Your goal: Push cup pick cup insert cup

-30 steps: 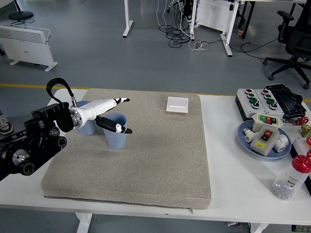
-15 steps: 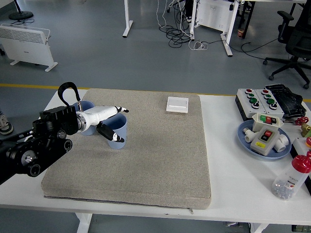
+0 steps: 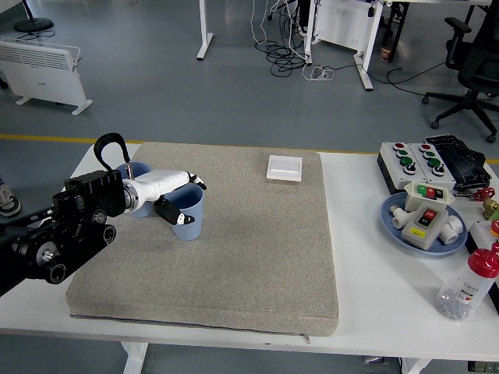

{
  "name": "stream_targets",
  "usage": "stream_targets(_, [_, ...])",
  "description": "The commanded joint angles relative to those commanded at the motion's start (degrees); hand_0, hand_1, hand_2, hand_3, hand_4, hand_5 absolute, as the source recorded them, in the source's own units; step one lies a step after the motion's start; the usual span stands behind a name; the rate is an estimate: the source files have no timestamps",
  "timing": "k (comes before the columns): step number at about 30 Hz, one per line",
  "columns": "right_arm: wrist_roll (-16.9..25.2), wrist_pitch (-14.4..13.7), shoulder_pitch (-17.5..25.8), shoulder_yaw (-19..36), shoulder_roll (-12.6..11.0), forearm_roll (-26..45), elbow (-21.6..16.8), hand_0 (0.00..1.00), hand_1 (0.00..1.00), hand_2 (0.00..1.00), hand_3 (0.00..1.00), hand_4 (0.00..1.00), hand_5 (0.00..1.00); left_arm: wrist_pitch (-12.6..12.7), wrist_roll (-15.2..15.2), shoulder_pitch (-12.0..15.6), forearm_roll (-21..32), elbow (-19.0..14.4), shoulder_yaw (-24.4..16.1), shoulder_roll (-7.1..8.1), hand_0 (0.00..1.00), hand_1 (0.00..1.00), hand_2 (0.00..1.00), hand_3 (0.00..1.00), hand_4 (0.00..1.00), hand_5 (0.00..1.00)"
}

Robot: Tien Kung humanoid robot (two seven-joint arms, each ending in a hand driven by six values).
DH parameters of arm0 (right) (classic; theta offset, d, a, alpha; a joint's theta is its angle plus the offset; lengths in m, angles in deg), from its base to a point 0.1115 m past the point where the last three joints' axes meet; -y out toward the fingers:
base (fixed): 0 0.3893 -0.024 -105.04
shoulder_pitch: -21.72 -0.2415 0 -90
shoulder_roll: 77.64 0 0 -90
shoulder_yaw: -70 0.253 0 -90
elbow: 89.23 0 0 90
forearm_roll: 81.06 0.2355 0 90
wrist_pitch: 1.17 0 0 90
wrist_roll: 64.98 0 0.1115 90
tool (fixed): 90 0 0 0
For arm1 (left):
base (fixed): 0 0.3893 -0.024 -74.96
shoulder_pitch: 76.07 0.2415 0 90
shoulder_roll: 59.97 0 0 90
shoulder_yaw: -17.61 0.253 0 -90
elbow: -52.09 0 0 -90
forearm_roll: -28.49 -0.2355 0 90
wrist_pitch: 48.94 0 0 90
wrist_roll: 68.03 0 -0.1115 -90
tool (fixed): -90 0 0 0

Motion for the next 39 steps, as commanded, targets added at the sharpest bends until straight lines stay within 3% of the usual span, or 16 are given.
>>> stream_targets(3, [0.0, 0.0, 0.0, 0.0, 0.0, 0.0, 0.0, 0.724, 0.650, 0.647, 0.572, 0.120, 0.461, -0.5, 0.2, 0.2, 0.0, -0.7, -0.3, 0.36, 0.450, 0.601, 0.747, 0.576, 0.403, 0.002])
stream_targets(4, [0.0, 0.0, 0.1, 0.1, 0.0, 0.0, 0.0, 0.724, 0.651, 0.647, 0.572, 0.121, 0.462, -0.7, 0.4, 0.3, 0.1, -1.1, -0.5, 0.55, 0.408, 0.519, 0.637, 0.508, 0.250, 0.002])
stream_targets(9, [0.0, 0.0, 0.1, 0.1, 0.0, -0.1, 0.0, 0.724, 0.651, 0.647, 0.572, 0.121, 0.462, -1.5, 1.3, 0.7, 0.4, -2.8, -0.9, 1.45, 0.408, 0.519, 0.637, 0.508, 0.250, 0.002])
stream_targets(10, [0.0, 0.0, 0.1, 0.1, 0.0, -0.1, 0.0, 0.724, 0.652, 0.647, 0.573, 0.121, 0.462, -1.5, 1.3, 0.8, 0.5, -2.8, -0.9, 1.47, 0.404, 0.513, 0.591, 0.489, 0.211, 0.002])
stream_targets(15, [0.1, -0.1, 0.1, 0.2, 0.1, 0.2, 0.0, 0.724, 0.652, 0.647, 0.573, 0.121, 0.462, -3.5, 5.2, 1.9, 0.6, -9.0, -3.2, 4.26, 0.404, 0.513, 0.591, 0.489, 0.211, 0.002])
stream_targets(19, [0.1, -0.1, 0.1, 0.6, 0.1, 0.0, 0.0, 0.724, 0.652, 0.648, 0.572, 0.121, 0.462, -5.7, 9.3, 2.0, 0.2, -16.6, -6.0, 7.34, 0.412, 0.508, 0.582, 0.489, 0.206, 0.002])
stream_targets(23, [0.2, -0.1, 0.2, 0.7, 0.1, -0.1, 0.0, 0.724, 0.651, 0.648, 0.572, 0.120, 0.462, -7.4, 12.7, 0.7, 0.4, -24.5, -8.5, 10.00, 0.423, 0.511, 0.568, 0.489, 0.207, 0.002])
stream_targets(24, [0.2, -0.1, 0.2, 0.8, 0.1, -0.1, 0.0, 0.724, 0.651, 0.648, 0.572, 0.120, 0.462, -7.5, 12.8, 0.6, 0.4, -24.9, -8.5, 10.08, 0.423, 0.511, 0.568, 0.489, 0.207, 0.002])
stream_targets(27, [0.1, -0.1, 0.4, 0.7, 0.0, 0.1, 0.0, 0.724, 0.651, 0.648, 0.572, 0.120, 0.462, -8.7, 14.3, -1.5, 0.6, -28.0, -10.8, 12.34, 0.423, 0.511, 0.568, 0.489, 0.207, 0.002])
stream_targets(29, [0.1, -0.1, 0.4, 0.7, 0.0, 0.1, 0.0, 0.724, 0.651, 0.649, 0.572, 0.121, 0.463, -8.9, 14.4, -1.9, 0.7, -28.2, -11.2, 12.66, 0.434, 0.516, 0.569, 0.490, 0.230, 0.002])
stream_targets(34, [0.0, -0.2, 0.6, 0.7, -0.1, 0.1, 0.0, 0.724, 0.651, 0.649, 0.572, 0.120, 0.462, -9.4, 14.3, -4.6, 0.7, -24.3, -12.1, 13.17, 0.440, 0.523, 0.569, 0.493, 0.247, 0.002])
stream_targets(39, [0.0, -0.2, 0.5, 0.7, -0.1, 0.0, 0.0, 0.724, 0.651, 0.649, 0.572, 0.120, 0.462, -9.0, 12.7, -6.2, -0.3, -16.1, -11.8, 11.81, 0.440, 0.523, 0.569, 0.493, 0.247, 0.002])
